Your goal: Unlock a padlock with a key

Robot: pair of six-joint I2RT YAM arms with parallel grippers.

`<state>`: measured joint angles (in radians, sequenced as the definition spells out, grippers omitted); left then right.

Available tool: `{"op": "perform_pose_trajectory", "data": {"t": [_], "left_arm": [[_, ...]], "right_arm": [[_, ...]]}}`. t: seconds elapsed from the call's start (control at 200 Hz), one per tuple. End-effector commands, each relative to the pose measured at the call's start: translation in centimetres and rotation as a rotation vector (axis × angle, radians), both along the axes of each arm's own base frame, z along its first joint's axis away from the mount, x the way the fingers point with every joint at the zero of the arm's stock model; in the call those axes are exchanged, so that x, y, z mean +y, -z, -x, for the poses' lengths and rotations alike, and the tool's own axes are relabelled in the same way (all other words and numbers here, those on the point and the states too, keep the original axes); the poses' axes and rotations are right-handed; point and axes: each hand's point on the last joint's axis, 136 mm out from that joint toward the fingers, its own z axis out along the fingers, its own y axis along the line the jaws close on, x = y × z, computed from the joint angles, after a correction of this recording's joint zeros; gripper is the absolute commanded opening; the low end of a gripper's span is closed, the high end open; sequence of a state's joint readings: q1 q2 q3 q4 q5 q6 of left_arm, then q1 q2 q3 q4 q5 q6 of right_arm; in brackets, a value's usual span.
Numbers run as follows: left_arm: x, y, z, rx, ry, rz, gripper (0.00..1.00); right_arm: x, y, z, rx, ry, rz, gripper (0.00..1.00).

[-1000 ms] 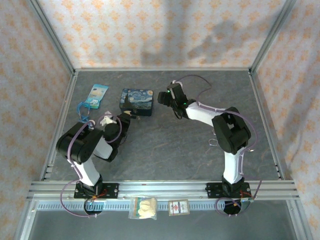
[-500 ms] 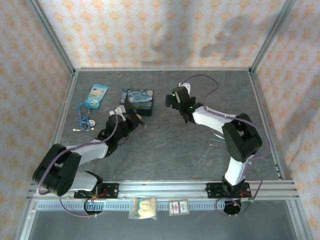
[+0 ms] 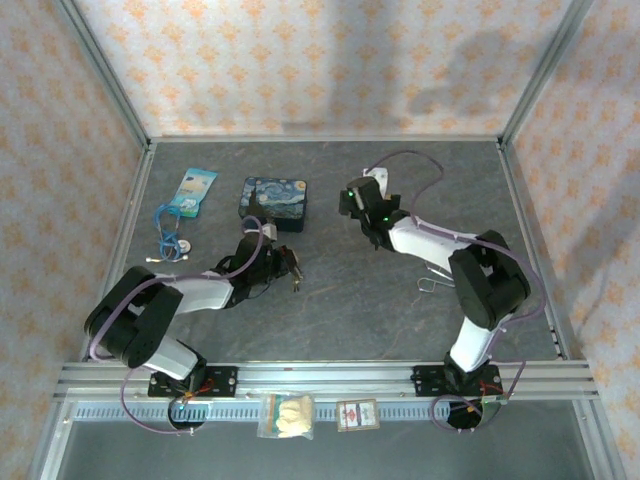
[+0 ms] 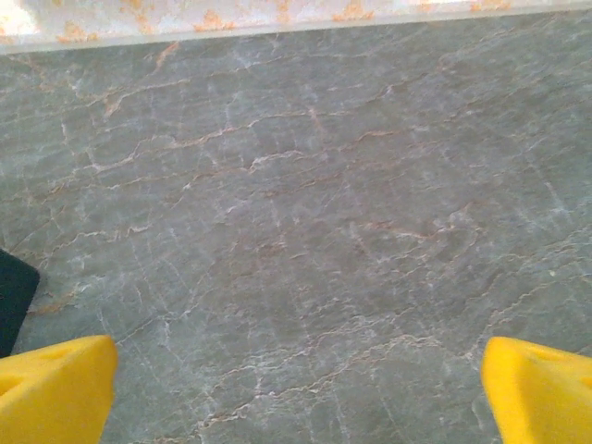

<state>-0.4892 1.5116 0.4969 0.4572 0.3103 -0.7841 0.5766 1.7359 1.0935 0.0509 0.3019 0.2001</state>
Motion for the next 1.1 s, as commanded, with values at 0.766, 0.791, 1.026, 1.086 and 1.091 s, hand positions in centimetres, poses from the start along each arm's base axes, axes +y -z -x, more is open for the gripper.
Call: {"op": "perform_pose_trajectory", "data": {"t": [0.766,0.791,1.026,1.086,1.091], "left_arm": [[14.7,-10.0,-7.1,-0.291,-0.348,-0.278,0.69],[15.7,-10.4,-7.0,-0.302,-0.38,-0.32,0.73],[23.9,-11.4,-5.0,-0.376,-0.662,-0.621,0.89],[25.3,-11.1,-4.3,-0.392,-0.721,-0.672,0.89],[25.4,-11.1,-4.2,-0.392,-0.723,-0.677,0.89]], "right_arm": [[-18.5,0.8,1.0,-0.207,0.292,0.21,1.0],[-18.6,1.1,1.1,-0.208,0.288,0.211,1.0],[-20.0,2.2,2.5,-0.27,0.238,0.108,1.0],[-20.3,1.7,3.1,-0.302,0.237,0.075,1.0],[-20.4,1.7,3.2,-0.305,0.241,0.072,1.0]]}}
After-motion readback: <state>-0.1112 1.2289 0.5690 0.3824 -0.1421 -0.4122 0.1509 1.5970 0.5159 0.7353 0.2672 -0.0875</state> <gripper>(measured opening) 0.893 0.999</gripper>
